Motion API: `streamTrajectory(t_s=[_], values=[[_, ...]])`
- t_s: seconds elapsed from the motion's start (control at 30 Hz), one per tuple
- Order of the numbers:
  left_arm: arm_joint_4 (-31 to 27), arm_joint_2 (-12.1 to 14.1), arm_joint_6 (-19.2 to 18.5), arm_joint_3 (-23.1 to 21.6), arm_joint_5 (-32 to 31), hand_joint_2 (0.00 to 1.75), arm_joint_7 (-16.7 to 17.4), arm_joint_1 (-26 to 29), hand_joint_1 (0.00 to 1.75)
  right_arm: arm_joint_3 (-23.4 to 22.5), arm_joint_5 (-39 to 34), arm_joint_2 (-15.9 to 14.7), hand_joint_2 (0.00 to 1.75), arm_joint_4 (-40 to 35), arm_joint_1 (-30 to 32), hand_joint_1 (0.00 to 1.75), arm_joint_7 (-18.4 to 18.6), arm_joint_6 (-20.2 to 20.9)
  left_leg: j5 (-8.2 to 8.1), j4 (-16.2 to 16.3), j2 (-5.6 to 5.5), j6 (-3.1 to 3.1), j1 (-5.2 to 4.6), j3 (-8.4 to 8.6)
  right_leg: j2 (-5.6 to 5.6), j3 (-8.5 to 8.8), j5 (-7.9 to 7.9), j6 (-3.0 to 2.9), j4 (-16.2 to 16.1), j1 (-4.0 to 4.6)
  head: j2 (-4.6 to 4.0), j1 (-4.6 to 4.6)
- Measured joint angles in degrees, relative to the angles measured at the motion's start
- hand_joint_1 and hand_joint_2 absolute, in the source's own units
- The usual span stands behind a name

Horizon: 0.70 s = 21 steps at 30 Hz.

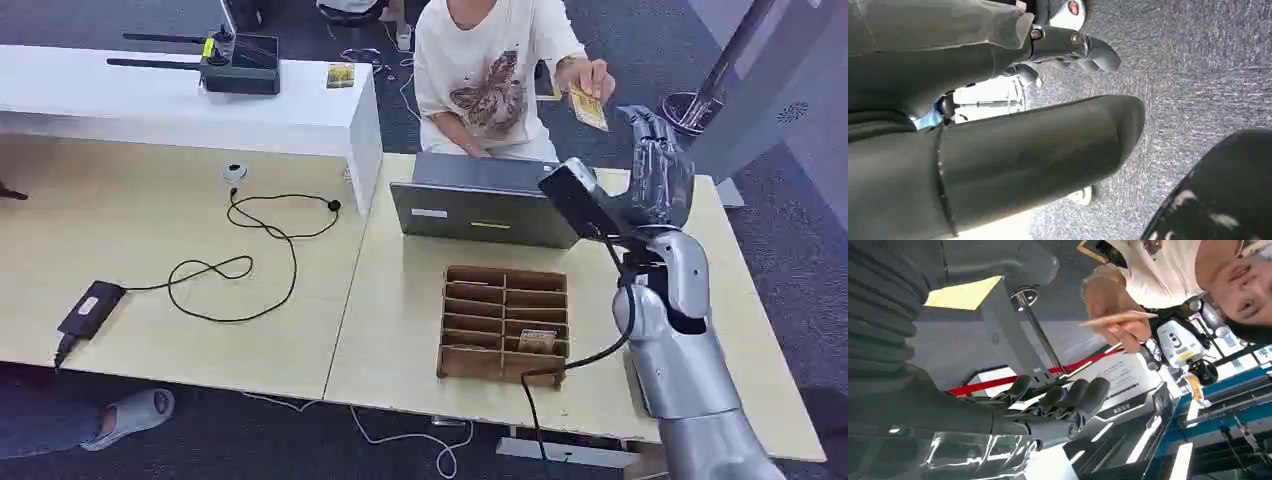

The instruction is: Pass the card to the sensor for recognition and then transmit it.

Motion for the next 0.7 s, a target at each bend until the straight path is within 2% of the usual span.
streamTrajectory(t_s=[0.17,0.3,0.57,0.6,0.63,0.7], values=[[0.0,0.0,-0.72,0.0,0.0,0.0,0.0,-0.07,0.0,0.09,1.82,1.81,1.75,8.68,-6.58,0.59,1.84,-1.53,0.03,0.01,-0.05,-0.03,0.01,0.0,-0.03,0.0,0.0,0.0,0.02,0.01,0.0,0.0],[0.0,-0.02,-0.76,0.0,-0.02,0.0,0.0,-0.19,0.0,0.22,4.11,2.51,1.75,13.2,-9.44,0.59,4.09,-2.32,0.03,0.01,-0.05,-0.03,0.01,0.0,-0.03,-0.01,0.0,0.0,0.02,0.01,0.0,-0.02],[0.0,0.0,-0.76,0.0,-0.02,0.0,-0.02,-0.28,0.0,0.22,4.63,2.71,1.75,15.11,-10.5,0.59,4.26,-2.4,0.03,0.01,-0.07,-0.03,0.01,-0.01,-0.04,-0.01,0.0,0.0,0.01,0.0,0.0,0.0],[0.0,-0.02,-0.76,0.0,-0.02,0.0,-0.02,-0.32,0.0,0.24,4.72,2.88,1.75,16.5,-11.14,0.51,4.37,-2.56,0.02,0.01,-0.06,-0.03,0.0,-0.01,-0.04,0.0,0.0,0.0,0.01,0.0,-0.02,0.0],[0.0,0.0,-0.76,0.0,-0.02,0.0,-0.24,-0.33,0.0,0.61,7.08,2.95,1.75,18.03,-11.84,0.59,6.21,-2.67,0.02,0.01,-0.06,-0.03,0.0,-0.01,-0.03,0.0,0.0,0.0,0.01,0.0,0.0,0.0],[0.0,0.0,-0.76,0.0,-0.02,0.0,-0.35,-0.34,0.0,1.01,8.42,2.95,1.75,19.47,-12.49,0.8,7.0,-2.64,0.03,0.01,-0.06,-0.03,0.0,-0.01,-0.03,0.0,0.0,0.0,0.01,0.0,0.0,0.0]])
